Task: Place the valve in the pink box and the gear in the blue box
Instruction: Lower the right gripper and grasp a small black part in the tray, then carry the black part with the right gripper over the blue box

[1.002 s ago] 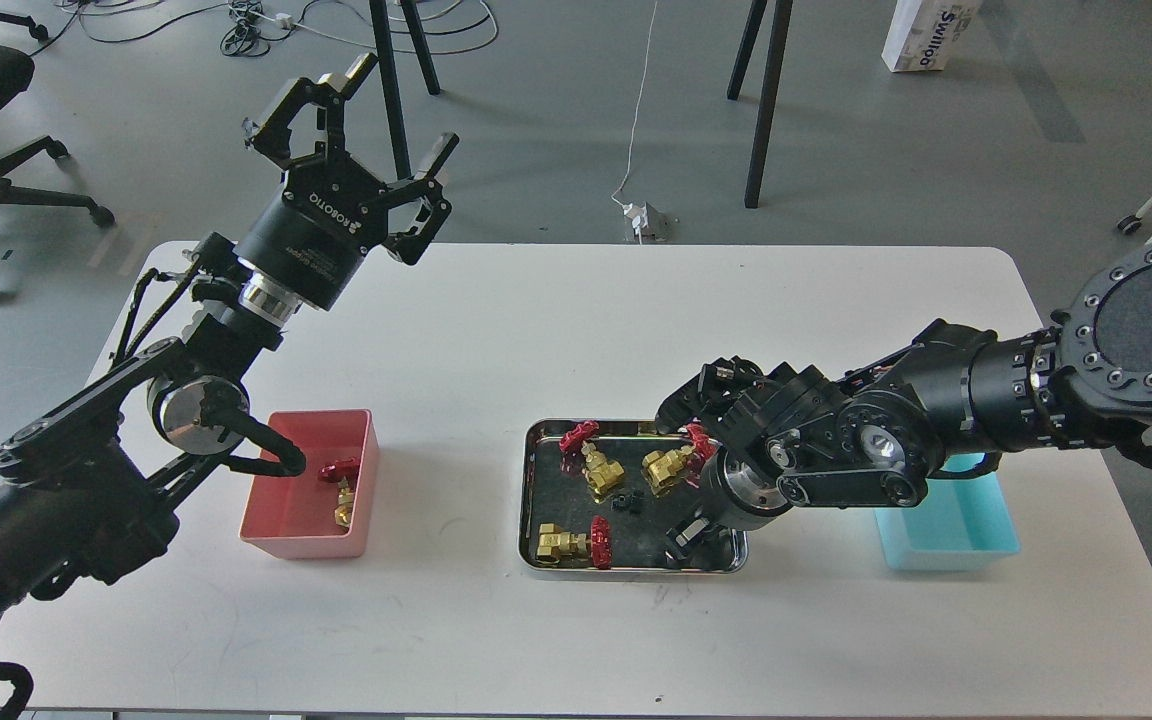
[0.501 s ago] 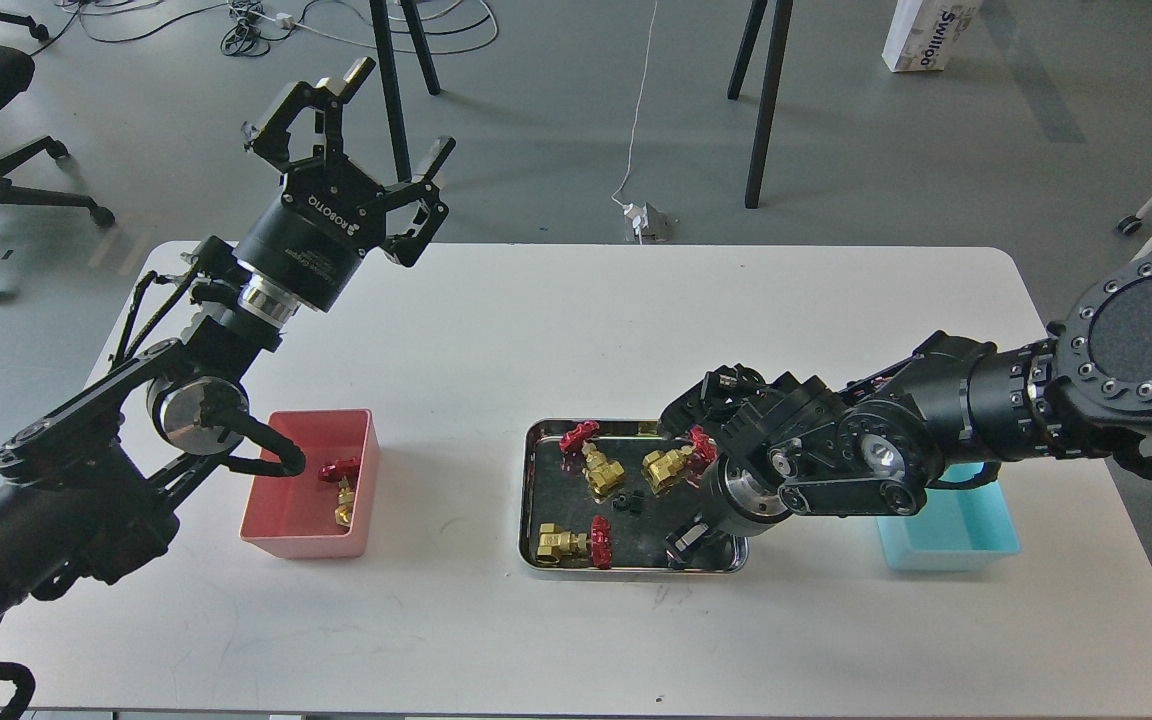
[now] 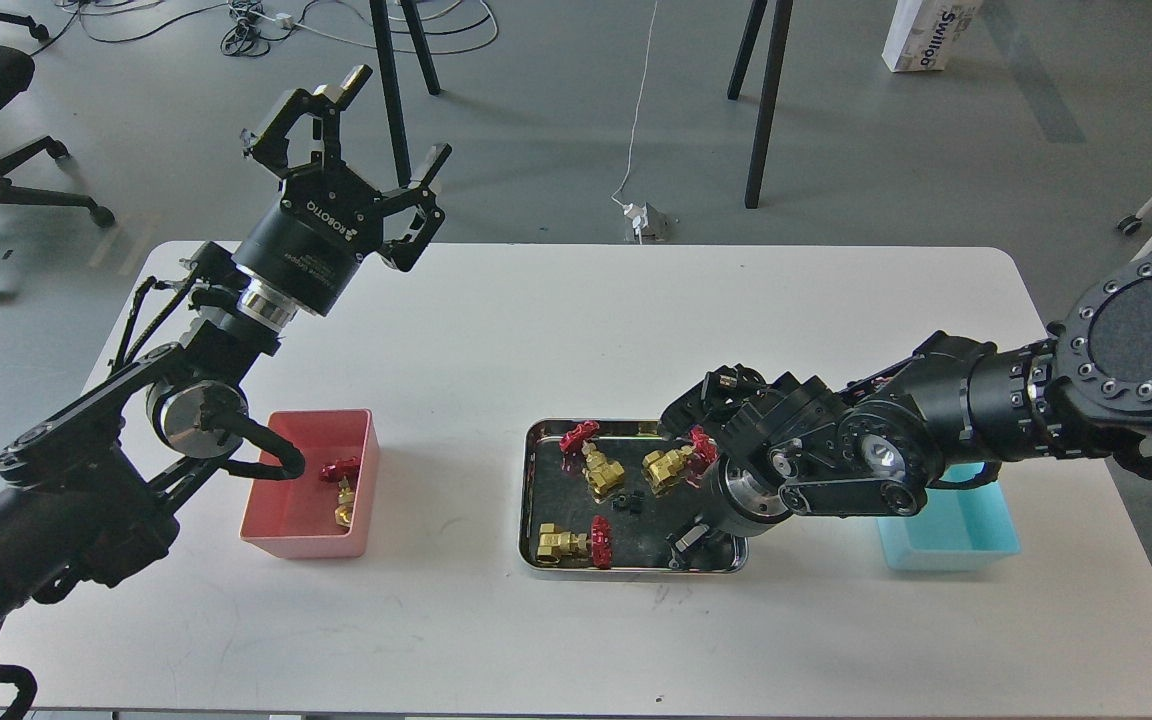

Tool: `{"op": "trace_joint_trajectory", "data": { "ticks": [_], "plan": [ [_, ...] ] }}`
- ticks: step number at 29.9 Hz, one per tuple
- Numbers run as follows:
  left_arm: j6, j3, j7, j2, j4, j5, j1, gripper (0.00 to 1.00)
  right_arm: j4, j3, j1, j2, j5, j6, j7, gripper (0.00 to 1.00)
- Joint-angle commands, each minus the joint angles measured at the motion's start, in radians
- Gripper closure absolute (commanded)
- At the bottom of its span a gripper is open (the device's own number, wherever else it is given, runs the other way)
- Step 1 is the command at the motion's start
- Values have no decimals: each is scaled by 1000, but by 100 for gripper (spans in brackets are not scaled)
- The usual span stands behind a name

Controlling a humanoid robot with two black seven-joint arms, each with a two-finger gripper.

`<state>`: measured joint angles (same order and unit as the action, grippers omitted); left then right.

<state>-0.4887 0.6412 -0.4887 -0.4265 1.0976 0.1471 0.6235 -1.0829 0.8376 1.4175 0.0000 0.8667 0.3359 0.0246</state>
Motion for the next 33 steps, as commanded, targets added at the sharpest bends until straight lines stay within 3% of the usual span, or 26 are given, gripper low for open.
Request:
{"op": "trace_joint_trajectory", "data": {
  "ticks": [1,10,17,27,33],
  "plan": [
    [0,0,0,0,-1,0,-1,14,1,0,-2,0,0,0,0,63],
    [0,0,0,0,-1,0,-1,14,12,0,-11,0,0,0,0,69],
    [0,0,0,0,-1,0,-1,14,12,-2,-3,0,0,0,0,83],
    [0,-2,0,20,-8,0,-1,14,-18,-75,87,-5,-48,3,1,85],
    [0,-2,0,26,-8,0,-1,14,-101,-126,120,-384,-40,14,0,85]
  ]
}}
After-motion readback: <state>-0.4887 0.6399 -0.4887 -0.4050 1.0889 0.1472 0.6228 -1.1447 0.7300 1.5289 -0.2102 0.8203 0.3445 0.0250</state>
